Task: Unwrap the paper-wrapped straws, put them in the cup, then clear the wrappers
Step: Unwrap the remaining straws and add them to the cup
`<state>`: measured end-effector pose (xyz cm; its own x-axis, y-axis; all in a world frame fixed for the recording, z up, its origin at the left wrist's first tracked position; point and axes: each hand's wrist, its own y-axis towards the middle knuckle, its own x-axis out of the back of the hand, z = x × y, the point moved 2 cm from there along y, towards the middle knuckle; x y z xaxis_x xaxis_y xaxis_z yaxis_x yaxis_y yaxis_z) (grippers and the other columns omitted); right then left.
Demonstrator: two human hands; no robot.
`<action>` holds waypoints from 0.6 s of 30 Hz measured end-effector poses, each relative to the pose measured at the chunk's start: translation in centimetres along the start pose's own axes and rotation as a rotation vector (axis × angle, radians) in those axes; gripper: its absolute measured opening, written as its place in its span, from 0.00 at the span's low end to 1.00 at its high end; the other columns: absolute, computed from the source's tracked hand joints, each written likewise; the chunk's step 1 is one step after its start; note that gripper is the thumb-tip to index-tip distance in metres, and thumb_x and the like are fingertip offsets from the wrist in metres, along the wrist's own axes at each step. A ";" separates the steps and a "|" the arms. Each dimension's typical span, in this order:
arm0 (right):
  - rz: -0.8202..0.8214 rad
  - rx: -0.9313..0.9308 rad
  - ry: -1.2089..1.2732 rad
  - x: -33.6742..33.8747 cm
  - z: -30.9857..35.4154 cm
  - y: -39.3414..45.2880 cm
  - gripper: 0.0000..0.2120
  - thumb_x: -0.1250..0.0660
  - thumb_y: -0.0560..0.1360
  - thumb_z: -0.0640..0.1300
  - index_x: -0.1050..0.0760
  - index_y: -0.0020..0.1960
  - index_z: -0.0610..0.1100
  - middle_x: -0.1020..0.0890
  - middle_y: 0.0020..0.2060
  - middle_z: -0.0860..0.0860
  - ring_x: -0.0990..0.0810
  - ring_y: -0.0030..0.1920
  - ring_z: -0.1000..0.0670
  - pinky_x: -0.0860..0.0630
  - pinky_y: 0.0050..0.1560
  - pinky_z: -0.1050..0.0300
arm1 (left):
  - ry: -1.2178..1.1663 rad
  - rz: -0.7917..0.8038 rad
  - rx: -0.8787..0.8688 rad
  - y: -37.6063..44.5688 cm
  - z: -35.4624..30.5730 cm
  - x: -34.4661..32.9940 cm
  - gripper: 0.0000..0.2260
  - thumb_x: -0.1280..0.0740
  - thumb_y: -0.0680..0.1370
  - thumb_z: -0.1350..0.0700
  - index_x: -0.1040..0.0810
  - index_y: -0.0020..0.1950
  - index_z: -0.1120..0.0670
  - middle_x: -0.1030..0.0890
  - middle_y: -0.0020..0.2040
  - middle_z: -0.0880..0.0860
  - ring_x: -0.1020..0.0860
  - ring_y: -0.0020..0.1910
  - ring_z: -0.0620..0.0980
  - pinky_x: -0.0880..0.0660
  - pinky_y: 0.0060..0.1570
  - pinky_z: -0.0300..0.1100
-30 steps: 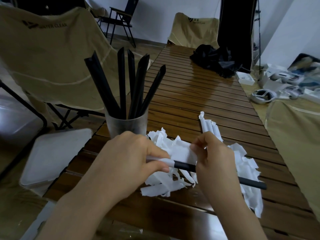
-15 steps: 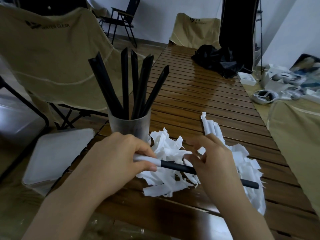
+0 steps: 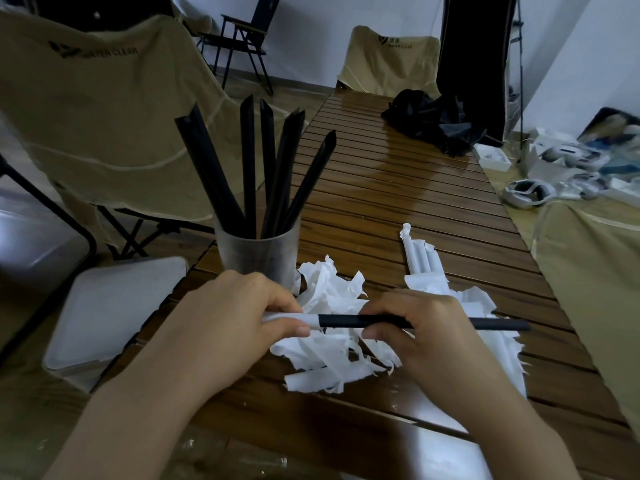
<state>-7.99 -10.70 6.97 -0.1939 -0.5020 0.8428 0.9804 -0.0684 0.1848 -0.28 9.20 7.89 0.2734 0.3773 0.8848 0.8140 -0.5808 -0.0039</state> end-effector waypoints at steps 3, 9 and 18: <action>-0.029 -0.001 -0.047 0.1 -0.7 0.0 0.08 0.27 0.71 0.40 0.18 0.44 0.53 0.19 0.38 0.60 0.22 0.40 0.58 0.26 0.45 0.58 | 0.045 0.019 0.039 -0.1 0.1 -0.2 0.11 0.37 0.75 0.38 0.19 0.47 0.40 0.19 0.40 0.40 0.23 0.41 0.39 0.25 0.43 0.37; -0.134 0.001 -0.120 0.3 -0.8 0.1 0.11 0.25 0.68 0.37 0.19 0.43 0.53 0.20 0.37 0.61 0.21 0.39 0.55 0.24 0.48 0.44 | 0.122 -0.046 0.055 0.0 -0.1 -1.0 0.11 0.40 0.79 0.41 0.20 0.54 0.39 0.19 0.45 0.42 0.23 0.44 0.41 0.23 0.45 0.41; -0.706 0.038 -0.037 3.9 0.5 -0.6 0.06 0.29 0.73 0.41 0.23 0.47 0.49 0.29 0.40 0.55 0.30 0.41 0.53 0.29 0.45 0.44 | 0.084 -0.001 0.072 0.7 -0.7 -2.1 0.18 0.35 0.79 0.48 0.30 0.69 0.41 0.24 0.64 0.43 0.24 0.60 0.43 0.25 0.58 0.41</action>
<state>-9.36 -12.15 10.39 -0.7846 -0.3188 0.5317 0.6181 -0.3361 0.7106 -0.66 7.54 6.32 0.2310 0.3144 0.9207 0.8497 -0.5263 -0.0334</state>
